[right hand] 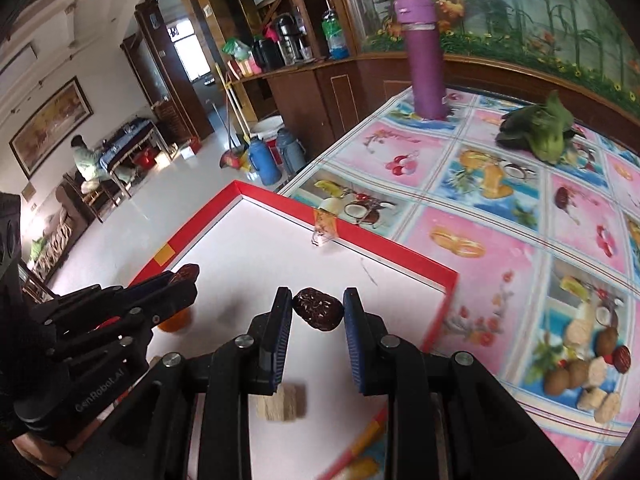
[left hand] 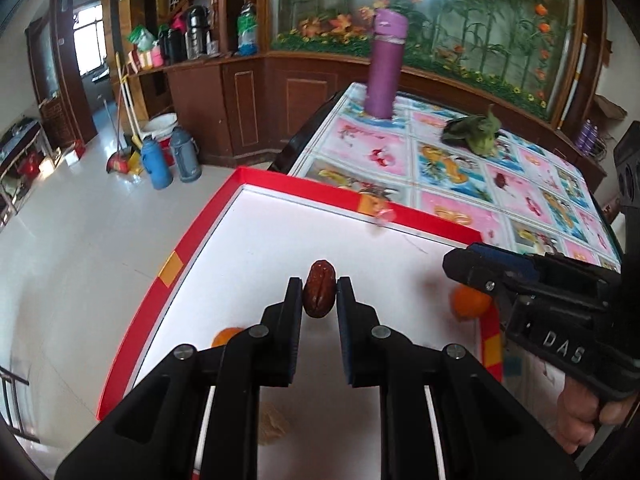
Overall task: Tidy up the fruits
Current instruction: 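Carry both red dates over the white tray, then open both grippers to drop the red dates into the white tray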
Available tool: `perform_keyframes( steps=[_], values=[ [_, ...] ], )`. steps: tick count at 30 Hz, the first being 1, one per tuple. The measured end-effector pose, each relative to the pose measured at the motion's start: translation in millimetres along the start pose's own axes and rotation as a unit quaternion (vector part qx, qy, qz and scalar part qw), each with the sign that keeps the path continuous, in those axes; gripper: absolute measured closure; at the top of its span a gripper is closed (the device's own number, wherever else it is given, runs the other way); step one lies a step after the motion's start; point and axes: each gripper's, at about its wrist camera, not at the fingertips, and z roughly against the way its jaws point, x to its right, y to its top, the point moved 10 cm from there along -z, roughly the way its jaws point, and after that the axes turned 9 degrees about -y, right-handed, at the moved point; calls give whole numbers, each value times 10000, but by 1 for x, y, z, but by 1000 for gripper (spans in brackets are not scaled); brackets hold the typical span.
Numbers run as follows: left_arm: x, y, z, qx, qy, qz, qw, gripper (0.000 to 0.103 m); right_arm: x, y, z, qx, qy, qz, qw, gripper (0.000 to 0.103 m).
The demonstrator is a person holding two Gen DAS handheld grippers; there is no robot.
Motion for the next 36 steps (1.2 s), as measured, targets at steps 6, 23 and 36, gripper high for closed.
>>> perform_keyframes(
  steps=[6,23,36],
  values=[
    [-17,0,-25,-372,191,241,9988,84,-11,1,-38,-386,-262,71,9989,78],
    [-29,-13,-35,-682,682,326,9948,48,-4,-7,-43,-697,-412,46,9967,72],
    [45,2,25,389,332,-524,9973,19,65,-2,57,489,-272,-559,9969,57]
  ],
)
